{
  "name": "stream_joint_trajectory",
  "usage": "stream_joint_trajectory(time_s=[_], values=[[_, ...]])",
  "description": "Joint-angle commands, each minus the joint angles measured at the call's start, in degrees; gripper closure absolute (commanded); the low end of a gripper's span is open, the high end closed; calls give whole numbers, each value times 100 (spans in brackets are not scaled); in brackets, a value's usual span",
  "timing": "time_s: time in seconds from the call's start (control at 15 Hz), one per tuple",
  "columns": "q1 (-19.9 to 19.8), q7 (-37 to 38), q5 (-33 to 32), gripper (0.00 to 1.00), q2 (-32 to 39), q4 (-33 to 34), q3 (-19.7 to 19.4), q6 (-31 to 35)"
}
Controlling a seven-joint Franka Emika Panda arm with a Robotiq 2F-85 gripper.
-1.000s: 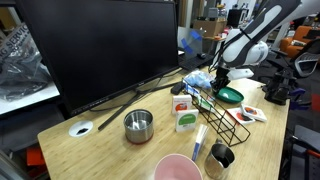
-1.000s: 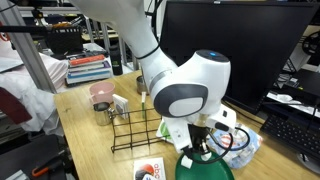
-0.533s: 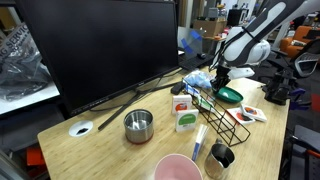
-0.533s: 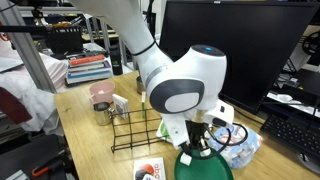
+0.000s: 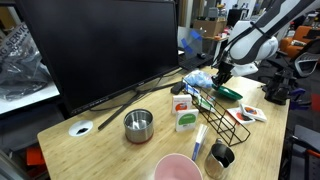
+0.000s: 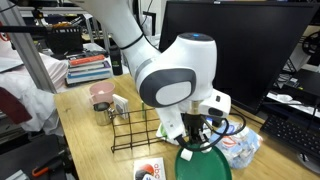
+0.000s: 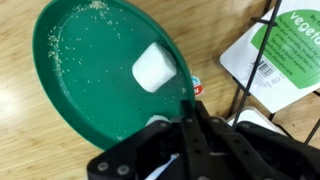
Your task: Move the green plate to the left
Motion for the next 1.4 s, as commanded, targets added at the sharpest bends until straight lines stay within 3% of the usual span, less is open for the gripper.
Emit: stream_joint_trajectory(time_s=[0.0, 0.87, 1.33], values=[[222, 343, -316, 98, -243, -279, -268, 246], [1208, 1806, -2150, 98, -879, -617, -1261, 470], [1631, 2614, -3577, 98, -1312, -573, -1392, 174]])
